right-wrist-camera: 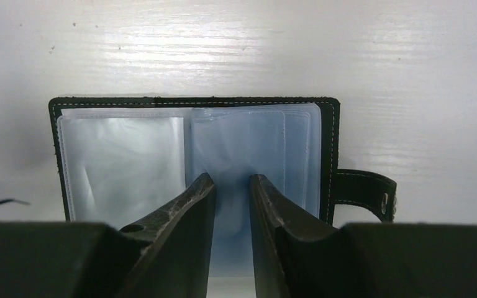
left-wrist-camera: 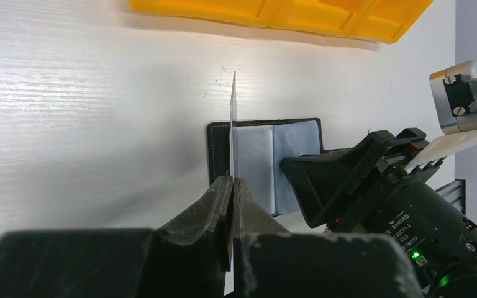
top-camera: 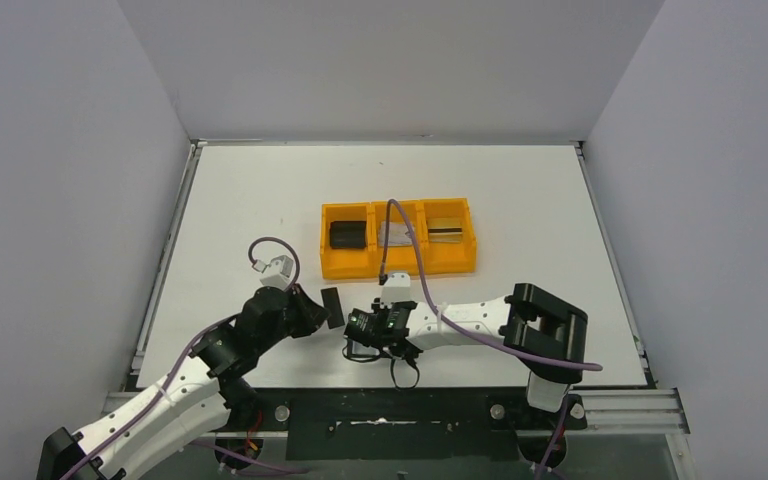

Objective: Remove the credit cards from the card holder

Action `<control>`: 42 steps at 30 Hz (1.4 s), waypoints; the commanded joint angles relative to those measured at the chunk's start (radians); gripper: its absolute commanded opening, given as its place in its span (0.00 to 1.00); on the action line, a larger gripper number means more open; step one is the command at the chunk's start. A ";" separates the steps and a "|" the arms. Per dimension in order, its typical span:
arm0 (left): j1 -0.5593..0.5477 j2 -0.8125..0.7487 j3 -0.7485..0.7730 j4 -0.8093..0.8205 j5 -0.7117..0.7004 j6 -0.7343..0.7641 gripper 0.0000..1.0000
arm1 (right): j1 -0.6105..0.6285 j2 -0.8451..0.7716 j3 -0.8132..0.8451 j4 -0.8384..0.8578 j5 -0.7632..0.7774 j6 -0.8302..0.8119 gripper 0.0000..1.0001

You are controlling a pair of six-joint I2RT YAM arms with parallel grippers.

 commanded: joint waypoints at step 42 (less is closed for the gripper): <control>0.072 0.053 -0.031 0.466 0.456 0.001 0.00 | -0.199 -0.830 -0.819 1.146 -0.338 -0.161 0.80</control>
